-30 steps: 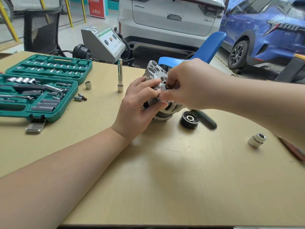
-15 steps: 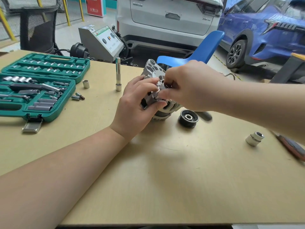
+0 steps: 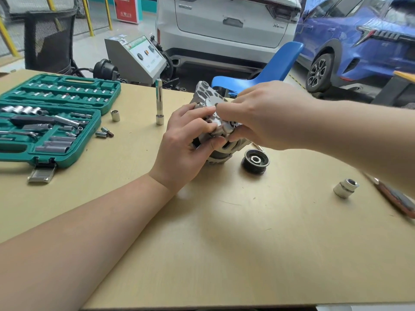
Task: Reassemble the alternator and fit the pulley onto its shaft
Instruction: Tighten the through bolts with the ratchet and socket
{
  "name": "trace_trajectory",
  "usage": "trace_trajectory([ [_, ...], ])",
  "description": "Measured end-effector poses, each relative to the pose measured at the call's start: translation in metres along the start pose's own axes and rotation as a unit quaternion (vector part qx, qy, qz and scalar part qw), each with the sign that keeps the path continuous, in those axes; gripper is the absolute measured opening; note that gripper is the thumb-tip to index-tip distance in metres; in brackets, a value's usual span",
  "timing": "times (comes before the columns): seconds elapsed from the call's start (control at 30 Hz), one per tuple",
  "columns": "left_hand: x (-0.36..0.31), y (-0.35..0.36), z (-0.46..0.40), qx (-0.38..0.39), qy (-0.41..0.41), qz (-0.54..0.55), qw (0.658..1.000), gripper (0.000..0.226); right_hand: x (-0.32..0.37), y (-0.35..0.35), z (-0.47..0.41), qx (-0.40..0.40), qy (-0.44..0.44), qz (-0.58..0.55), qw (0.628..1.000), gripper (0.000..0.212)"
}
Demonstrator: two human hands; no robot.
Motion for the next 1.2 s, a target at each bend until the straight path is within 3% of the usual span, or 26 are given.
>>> trace_trajectory([
  [0.07, 0.0, 0.0, 0.001, -0.007, 0.002, 0.0, 1.0, 0.021, 0.001, 0.0, 0.002, -0.032, 0.0, -0.035, 0.999, 0.026],
  [0.23, -0.004, 0.0, 0.001, -0.01, -0.004, -0.005, 1.0, 0.024, -0.004, 0.005, 0.0, -0.048, 0.157, -0.209, 0.964, 0.028],
  [0.47, -0.005, -0.003, 0.0, 0.001, -0.009, -0.007, 1.0, 0.031, -0.003, 0.008, -0.003, -0.029, 0.302, -0.257, 0.918, 0.039],
  [0.5, -0.006, -0.003, 0.0, 0.001, -0.007, -0.005, 1.0, 0.03, -0.003, 0.011, -0.004, -0.031, 0.336, -0.3, 0.892, 0.042],
  [0.6, -0.006, -0.002, 0.001, 0.002, -0.002, -0.001, 1.0, 0.027, -0.003, 0.022, -0.003, -0.025, 0.454, -0.479, 0.75, 0.041],
  [0.63, -0.005, -0.001, 0.001, 0.002, -0.005, -0.003, 1.0, 0.026, -0.003, 0.022, -0.003, -0.023, 0.455, -0.483, 0.748, 0.039],
  [0.73, -0.003, 0.0, 0.002, 0.003, -0.011, -0.005, 1.0, 0.024, -0.004, 0.02, 0.0, -0.015, 0.355, -0.325, 0.876, 0.038],
  [0.77, -0.003, 0.0, 0.001, 0.003, -0.011, -0.003, 1.0, 0.023, -0.004, 0.018, 0.003, -0.032, 0.325, -0.282, 0.902, 0.036],
  [1.07, -0.002, -0.001, 0.001, -0.01, 0.0, 0.01, 1.0, 0.021, 0.002, 0.012, 0.005, -0.084, 0.071, -0.132, 0.985, 0.025],
  [1.2, -0.003, 0.0, 0.002, -0.008, 0.002, -0.003, 1.0, 0.024, 0.001, 0.013, 0.002, -0.074, 0.086, -0.139, 0.984, 0.028],
])
Point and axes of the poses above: each hand's wrist, its own z-axis away from the middle knuckle, its own y-axis out of the palm, x = y × z, the point moved 3 cm from there along -z, towards the middle knuckle, and after that the axes turned 7 degrees about -x, right-handed, at the moved point
